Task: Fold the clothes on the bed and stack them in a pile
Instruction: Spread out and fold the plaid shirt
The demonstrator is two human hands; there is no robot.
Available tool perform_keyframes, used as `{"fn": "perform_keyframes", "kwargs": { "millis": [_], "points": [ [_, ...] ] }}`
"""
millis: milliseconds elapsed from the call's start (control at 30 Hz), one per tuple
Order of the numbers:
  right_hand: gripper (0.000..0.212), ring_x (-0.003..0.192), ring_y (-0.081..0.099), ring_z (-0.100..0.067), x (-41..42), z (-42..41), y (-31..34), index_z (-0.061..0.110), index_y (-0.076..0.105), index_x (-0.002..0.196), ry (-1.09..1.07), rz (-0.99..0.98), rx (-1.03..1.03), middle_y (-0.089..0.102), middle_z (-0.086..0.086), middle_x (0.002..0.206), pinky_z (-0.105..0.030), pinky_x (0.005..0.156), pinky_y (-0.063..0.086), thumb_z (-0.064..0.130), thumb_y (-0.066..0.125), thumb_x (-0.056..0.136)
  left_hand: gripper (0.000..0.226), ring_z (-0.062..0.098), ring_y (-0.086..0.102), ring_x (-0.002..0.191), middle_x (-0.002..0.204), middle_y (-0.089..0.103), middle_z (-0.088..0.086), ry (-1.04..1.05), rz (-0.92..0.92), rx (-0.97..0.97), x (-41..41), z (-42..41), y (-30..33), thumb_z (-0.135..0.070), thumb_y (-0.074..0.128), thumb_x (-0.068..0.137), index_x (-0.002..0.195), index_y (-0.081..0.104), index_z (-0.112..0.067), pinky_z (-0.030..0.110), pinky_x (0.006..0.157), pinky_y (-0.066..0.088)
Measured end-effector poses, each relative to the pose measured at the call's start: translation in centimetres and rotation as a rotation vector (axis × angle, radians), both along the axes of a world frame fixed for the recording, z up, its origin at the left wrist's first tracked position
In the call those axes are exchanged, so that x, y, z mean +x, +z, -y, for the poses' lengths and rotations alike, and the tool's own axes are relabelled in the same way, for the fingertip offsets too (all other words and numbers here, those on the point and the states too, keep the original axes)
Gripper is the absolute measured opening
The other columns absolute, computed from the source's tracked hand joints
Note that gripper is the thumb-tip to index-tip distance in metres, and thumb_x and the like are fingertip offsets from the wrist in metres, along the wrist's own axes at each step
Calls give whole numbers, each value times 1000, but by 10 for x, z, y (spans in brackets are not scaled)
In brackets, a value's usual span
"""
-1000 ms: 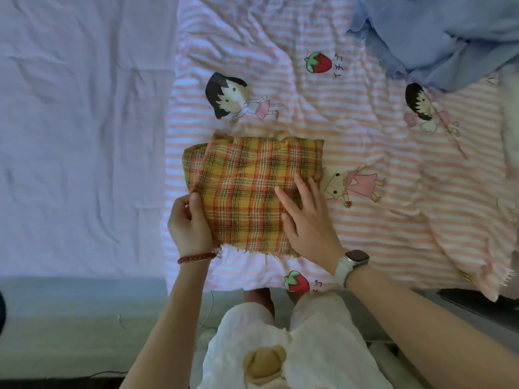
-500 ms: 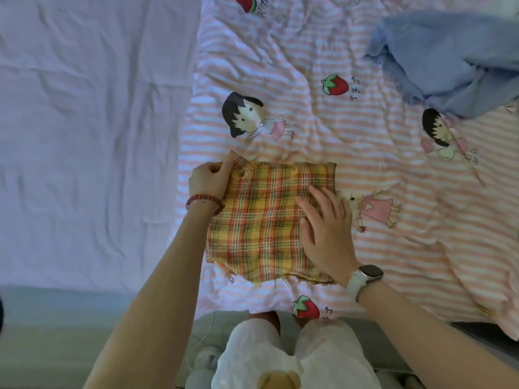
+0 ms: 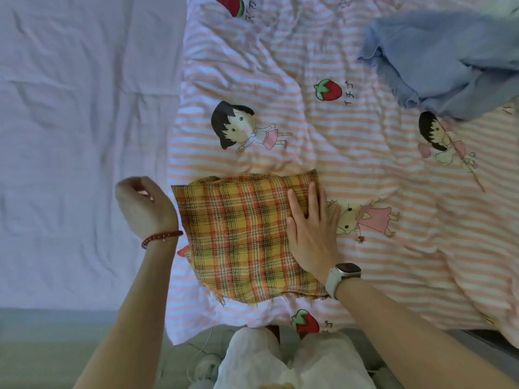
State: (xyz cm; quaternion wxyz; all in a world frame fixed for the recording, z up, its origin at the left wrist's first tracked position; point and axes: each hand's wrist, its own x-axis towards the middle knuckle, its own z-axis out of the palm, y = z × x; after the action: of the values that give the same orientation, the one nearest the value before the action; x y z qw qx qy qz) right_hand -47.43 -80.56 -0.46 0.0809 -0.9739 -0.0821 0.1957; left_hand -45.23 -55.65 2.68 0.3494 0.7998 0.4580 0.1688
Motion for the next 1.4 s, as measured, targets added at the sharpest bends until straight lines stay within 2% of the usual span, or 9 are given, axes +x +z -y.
{"fn": "perform_keyframes", "kwargs": {
  "millis": [167,267,367,533,667,867,1067,1233,1400],
  "points": [
    [54,140,15,-36,-11,-14,5,23,28,145,74,99,37,18,-19,152,-69,102,13,35,26,92,34,27,43,121,125,58,12,-875,63,475,-47,73,10,-21,46,88,119,56,-12,40,95,31],
    [53,141,18,-36,-7,-18,-7,26,22,145,77,67,-20,17,-17,153,-69,103,14,36,26,93,42,32,37,133,140,47,11,-1085,-194,530,-68,99,-12,-32,40,91,129,54,-21,52,106,27],
    [52,144,8,-31,4,-15,-24,34,14,147,37,13,-43,7,-10,157,-68,105,7,38,27,97,50,36,34,135,146,38,13,-1069,-444,531,-63,82,-41,-41,35,90,136,46,-27,60,107,19],
    [50,145,3,-27,23,-5,-48,39,8,146,-44,-8,-44,3,-5,157,-62,109,3,42,21,97,54,29,29,138,151,27,11,-1020,-516,467,-36,56,-71,-44,27,90,141,35,-28,55,110,7],
    [55,143,9,-33,17,15,-49,30,13,147,-119,-16,-46,11,-13,156,-52,114,5,45,14,94,58,29,0,144,157,5,3,-688,-572,281,-15,32,-84,-46,16,92,147,8,-30,52,113,-4],
    [54,137,20,-38,-66,48,-24,11,23,142,27,-51,63,20,-23,148,-56,109,23,33,28,92,59,24,-7,144,157,-6,-1,-700,-605,164,-8,17,-77,-44,22,97,148,-5,-30,50,115,4],
    [59,136,32,-20,-92,73,-2,19,24,146,-220,-186,374,25,0,152,-41,109,35,16,50,92,59,32,34,130,141,35,17,-358,-238,-33,-51,42,-49,-32,54,91,141,34,-10,45,105,31],
    [54,132,36,-16,-43,51,3,17,25,145,-614,-252,700,35,-3,145,-40,109,35,22,47,96,76,25,44,120,128,47,8,-355,-351,-306,-96,59,-48,-56,56,76,138,36,-17,43,98,40],
    [66,139,23,-18,-8,32,-12,17,18,147,-598,-293,712,26,-1,151,-32,113,22,33,52,93,79,21,55,113,127,55,1,-193,-198,-596,-76,56,-51,-52,65,74,138,34,-18,41,96,46]
  ]
}}
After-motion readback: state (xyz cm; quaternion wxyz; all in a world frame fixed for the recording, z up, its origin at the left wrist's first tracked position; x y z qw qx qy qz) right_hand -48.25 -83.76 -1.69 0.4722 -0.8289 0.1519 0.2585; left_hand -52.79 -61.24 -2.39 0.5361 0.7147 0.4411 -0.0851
